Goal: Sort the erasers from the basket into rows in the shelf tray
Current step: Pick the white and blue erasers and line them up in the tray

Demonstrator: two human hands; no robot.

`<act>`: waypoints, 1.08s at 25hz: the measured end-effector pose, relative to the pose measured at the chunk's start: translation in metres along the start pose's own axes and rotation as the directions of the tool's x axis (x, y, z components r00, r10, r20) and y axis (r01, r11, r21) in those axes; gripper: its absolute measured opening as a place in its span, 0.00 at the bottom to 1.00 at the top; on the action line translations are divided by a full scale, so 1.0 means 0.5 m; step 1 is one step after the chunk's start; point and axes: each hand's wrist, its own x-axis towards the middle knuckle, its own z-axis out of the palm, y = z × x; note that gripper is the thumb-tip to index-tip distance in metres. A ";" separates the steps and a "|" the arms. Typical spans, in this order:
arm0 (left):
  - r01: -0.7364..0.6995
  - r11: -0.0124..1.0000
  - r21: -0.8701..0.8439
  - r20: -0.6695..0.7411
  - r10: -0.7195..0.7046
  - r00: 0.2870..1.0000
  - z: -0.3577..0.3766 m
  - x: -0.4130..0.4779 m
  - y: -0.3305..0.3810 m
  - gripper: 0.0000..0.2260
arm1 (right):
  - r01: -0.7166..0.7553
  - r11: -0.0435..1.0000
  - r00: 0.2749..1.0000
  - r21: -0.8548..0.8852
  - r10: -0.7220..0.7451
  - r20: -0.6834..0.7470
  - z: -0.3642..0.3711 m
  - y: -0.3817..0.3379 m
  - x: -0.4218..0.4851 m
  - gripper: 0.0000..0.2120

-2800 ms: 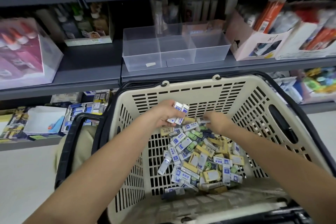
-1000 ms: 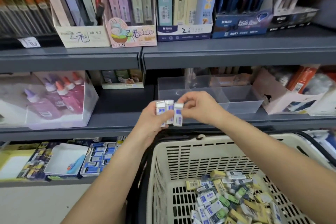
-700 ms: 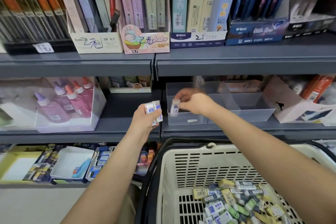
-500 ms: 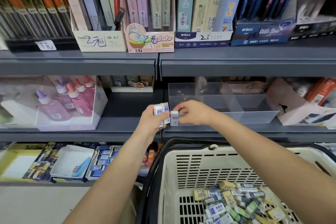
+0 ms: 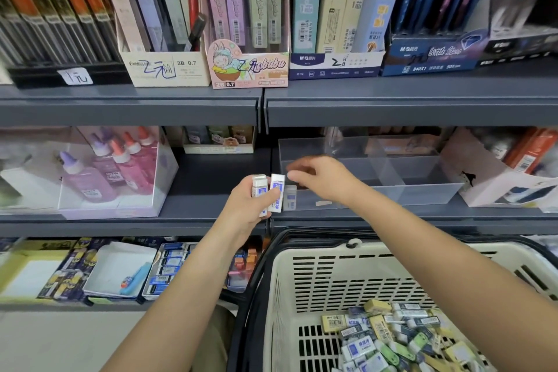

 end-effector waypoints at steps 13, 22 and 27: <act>0.176 0.949 -0.263 -0.136 -0.217 0.967 -0.007 -0.004 0.024 0.04 | -0.059 0.995 0.996 -0.075 0.054 -0.073 -0.027 -0.007 0.056 0.05; 0.020 0.978 -0.208 -0.049 -0.031 0.998 -0.002 -0.009 0.014 0.09 | 0.020 0.983 1.000 -0.183 -0.020 0.002 0.016 0.013 0.035 0.14; -0.023 0.982 -0.186 0.002 0.024 1.000 0.009 -0.015 0.016 0.11 | 0.052 0.994 0.998 0.098 -0.048 -0.041 0.017 -0.028 0.008 0.08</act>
